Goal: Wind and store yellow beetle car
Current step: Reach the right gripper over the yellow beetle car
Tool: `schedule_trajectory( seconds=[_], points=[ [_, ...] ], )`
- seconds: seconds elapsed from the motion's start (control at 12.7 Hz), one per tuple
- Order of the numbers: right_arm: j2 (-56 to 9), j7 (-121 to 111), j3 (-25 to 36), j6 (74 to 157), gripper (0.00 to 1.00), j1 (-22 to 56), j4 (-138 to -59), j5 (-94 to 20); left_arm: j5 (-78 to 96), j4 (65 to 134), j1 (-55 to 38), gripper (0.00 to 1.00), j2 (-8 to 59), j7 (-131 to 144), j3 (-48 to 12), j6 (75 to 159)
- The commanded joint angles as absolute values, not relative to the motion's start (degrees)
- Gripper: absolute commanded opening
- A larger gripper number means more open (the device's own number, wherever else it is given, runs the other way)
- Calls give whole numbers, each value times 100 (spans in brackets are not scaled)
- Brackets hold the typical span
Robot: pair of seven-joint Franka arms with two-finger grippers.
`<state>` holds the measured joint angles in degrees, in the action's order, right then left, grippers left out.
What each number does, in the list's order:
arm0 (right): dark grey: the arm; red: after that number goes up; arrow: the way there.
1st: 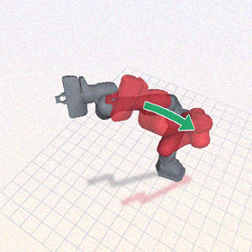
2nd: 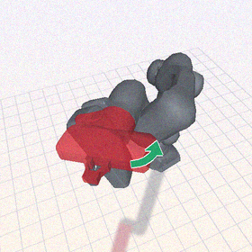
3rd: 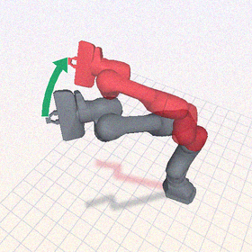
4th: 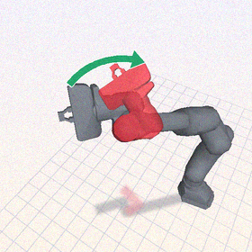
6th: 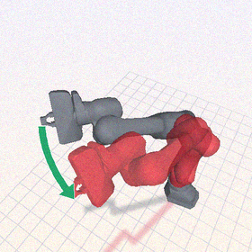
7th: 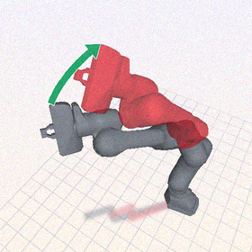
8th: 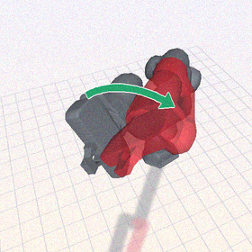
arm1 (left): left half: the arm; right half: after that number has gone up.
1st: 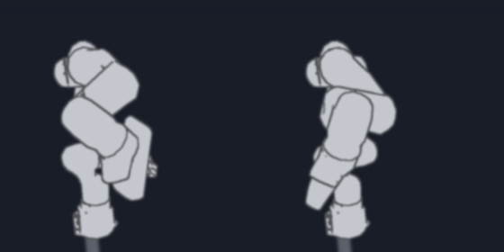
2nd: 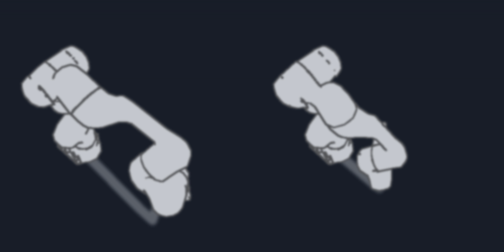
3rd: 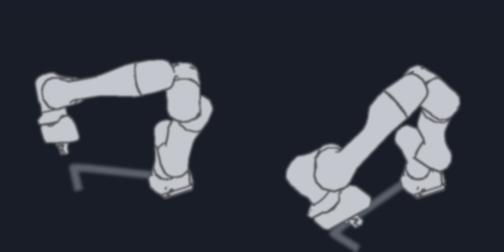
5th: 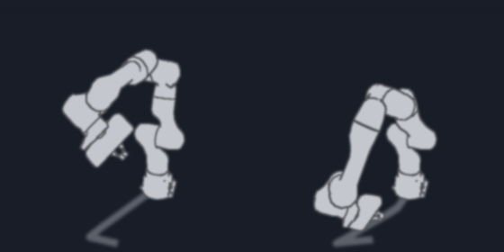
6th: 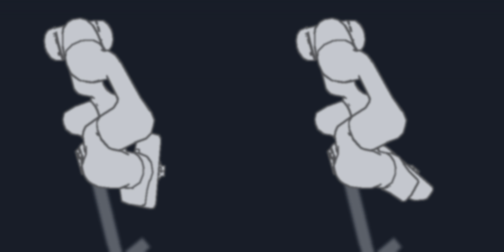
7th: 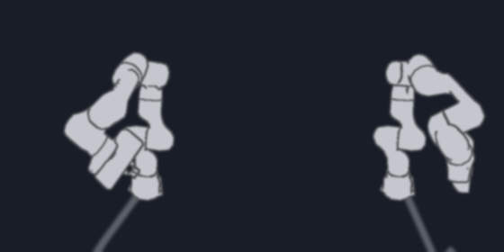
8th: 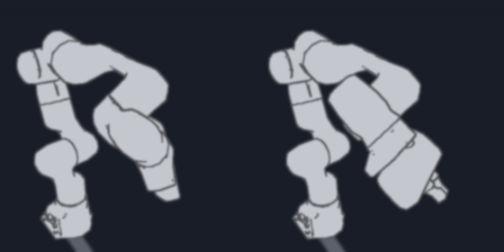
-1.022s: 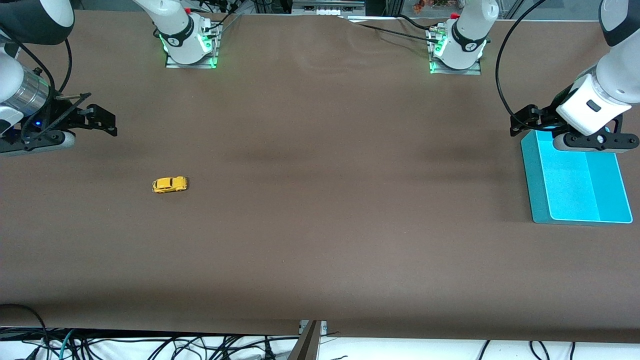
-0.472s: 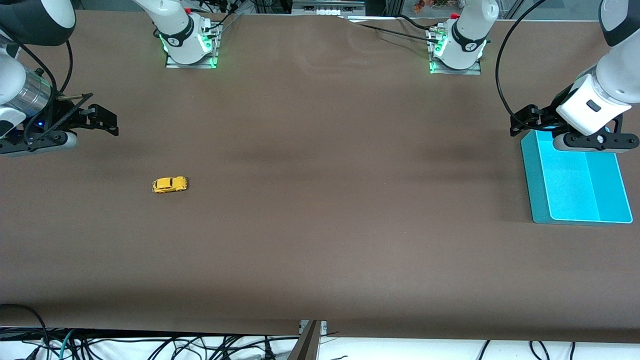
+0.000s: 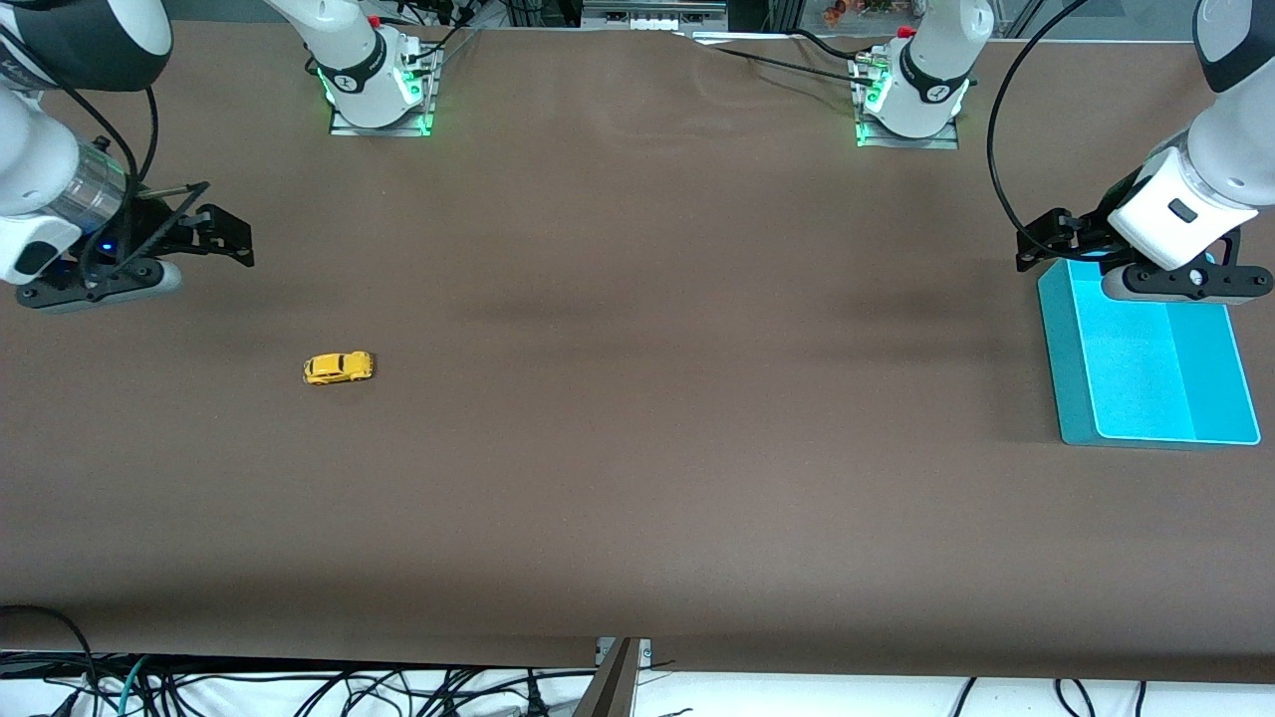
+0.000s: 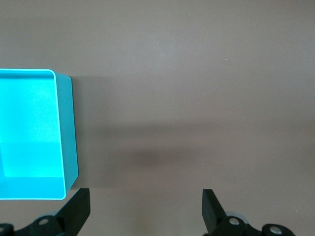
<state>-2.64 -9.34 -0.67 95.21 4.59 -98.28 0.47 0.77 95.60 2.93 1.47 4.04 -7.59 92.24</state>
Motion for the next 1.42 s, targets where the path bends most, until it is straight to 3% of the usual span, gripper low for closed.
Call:
schedule_trajectory(
  seconds=[0.0, 0.31, 0.71, 1.1, 1.34],
  points=[
    [-447, -1815, -158, 9649, 100, 439, -9993, 9, -9, 9352, 290, 100, 255, 483, -791, 9088],
    [-553, -3336, -176, 10412, 100, 404, -10624, 26, -9, 9343, 299, 100, 255, 475, -791, 9088],
    [-1282, -5701, -176, 11828, 100, 211, -10976, 61, -9, 9343, 299, 100, 255, 475, -791, 9088],
    [-1511, -7416, -176, 13313, 100, 150, -12056, 97, -9, 9343, 299, 100, 255, 475, -791, 9088],
    [-1888, -8295, -176, 14008, 100, 27, -12164, 88, -9, 9343, 299, 100, 255, 475, -791, 9088]
  ],
)
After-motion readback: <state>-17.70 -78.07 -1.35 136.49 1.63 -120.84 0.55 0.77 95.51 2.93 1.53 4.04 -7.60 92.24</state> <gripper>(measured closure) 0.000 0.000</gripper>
